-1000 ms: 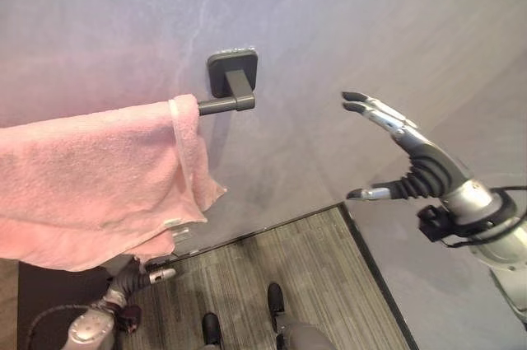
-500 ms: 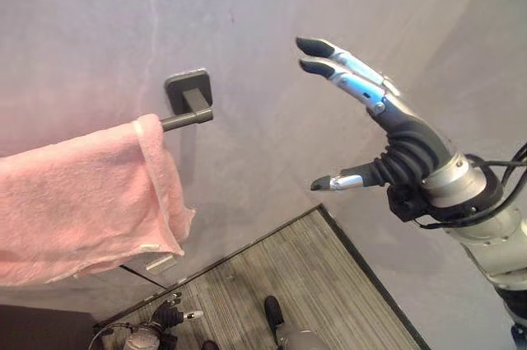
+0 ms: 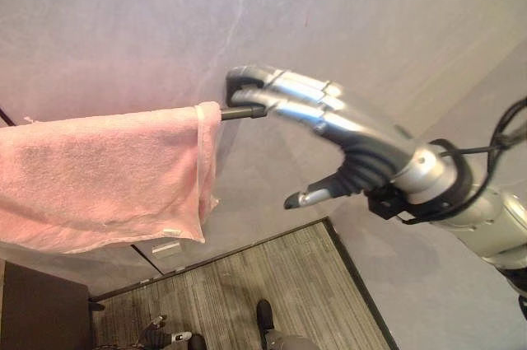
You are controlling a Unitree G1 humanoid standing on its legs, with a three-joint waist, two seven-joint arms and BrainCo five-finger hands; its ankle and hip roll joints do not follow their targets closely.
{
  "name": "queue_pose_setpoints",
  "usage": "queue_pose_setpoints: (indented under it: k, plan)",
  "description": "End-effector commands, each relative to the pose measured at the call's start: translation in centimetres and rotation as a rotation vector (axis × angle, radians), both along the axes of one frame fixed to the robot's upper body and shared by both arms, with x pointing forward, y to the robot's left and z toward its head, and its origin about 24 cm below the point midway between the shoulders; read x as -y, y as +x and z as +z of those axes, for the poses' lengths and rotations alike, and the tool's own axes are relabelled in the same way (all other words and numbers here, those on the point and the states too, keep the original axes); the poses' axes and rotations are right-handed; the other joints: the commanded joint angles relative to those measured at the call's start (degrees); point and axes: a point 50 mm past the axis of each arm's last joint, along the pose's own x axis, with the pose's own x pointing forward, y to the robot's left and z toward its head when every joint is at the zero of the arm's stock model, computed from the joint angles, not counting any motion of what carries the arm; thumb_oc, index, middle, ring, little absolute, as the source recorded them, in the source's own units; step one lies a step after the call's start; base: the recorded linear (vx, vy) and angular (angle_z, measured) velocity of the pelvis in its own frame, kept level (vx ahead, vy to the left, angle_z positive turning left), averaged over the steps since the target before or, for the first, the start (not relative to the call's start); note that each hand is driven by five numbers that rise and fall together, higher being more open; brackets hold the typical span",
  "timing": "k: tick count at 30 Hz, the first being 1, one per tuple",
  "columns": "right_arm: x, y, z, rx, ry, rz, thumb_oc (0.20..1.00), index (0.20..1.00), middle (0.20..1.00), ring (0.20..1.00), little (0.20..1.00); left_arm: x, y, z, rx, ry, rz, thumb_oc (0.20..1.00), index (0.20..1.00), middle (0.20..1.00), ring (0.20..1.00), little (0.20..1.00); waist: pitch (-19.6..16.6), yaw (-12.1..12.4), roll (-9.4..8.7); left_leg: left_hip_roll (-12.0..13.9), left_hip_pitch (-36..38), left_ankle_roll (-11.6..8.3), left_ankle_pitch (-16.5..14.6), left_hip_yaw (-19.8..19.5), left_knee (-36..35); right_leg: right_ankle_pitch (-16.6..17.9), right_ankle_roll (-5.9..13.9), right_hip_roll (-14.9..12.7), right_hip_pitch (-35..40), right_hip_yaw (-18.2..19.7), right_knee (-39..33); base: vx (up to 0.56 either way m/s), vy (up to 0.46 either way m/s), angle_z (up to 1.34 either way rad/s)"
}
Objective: Put brush and paste in cup on sink, flatten towel.
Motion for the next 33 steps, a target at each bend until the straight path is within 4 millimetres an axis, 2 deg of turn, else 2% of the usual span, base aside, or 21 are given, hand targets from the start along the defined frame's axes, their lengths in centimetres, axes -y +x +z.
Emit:
queue_pose_setpoints:
  k: [1, 9, 23, 33]
  plan:
    - [-0.2, 0.6, 1.7, 0.043, 0.024, -0.018, 1.0, 1.0, 1.0, 1.0, 1.0, -0.9, 1.8, 1.1, 0.075, 0.026, 0.004, 1.0, 1.0, 1.0, 1.0, 1.0, 2.3, 2.4, 2.04, 1.7, -2.3, 0.35, 1.9, -1.9, 0.0, 1.0, 4.31, -3.6, 2.9, -2.2, -0.1, -0.01, 0.002, 0.05]
    - [-1.1, 2.0, 2.0, 0.103, 0.023, -0.078, 1.0, 1.0, 1.0, 1.0, 1.0, -0.8, 2.7, 1.4, 0.096, 0.04, -0.003, 1.0, 1.0, 1.0, 1.0, 1.0, 2.7, 2.9, 1.94, 1.7, -2.8, 0.36, 2.0, -2.4, 0.0, 1.0, 4.11, -3.7, 2.6, -2.7, -0.1, 0.0, 0.0, 0.0]
    - [-0.6, 0.7, 2.7, 0.124, 0.08, -0.041, 1.0, 1.0, 1.0, 1.0, 1.0, -0.4, 2.3, 0.8, 0.069, 0.052, 0.011, 1.0, 1.0, 1.0, 1.0, 1.0, 2.3, 2.7, 2.37, 1.6, -2.9, 0.38, 1.8, -2.7, 0.0, 0.5, 3.88, -3.7, 2.7, -3.1, -0.1, 0.01, 0.003, 0.0]
    - [-2.7, 1.5, 3.7, 0.102, 0.039, 0.014, 1.0, 1.0, 1.0, 1.0, 1.0, -0.5, 2.4, 0.8, 0.062, 0.062, 0.019, 1.0, 1.0, 1.0, 1.0, 1.0, 1.8, 3.4, 1.86, 1.7, -2.5, 0.35, 1.6, -2.6, 0.0, 0.2, 3.63, -3.5, 3.0, -3.1, -0.1, 0.01, 0.003, -0.01]
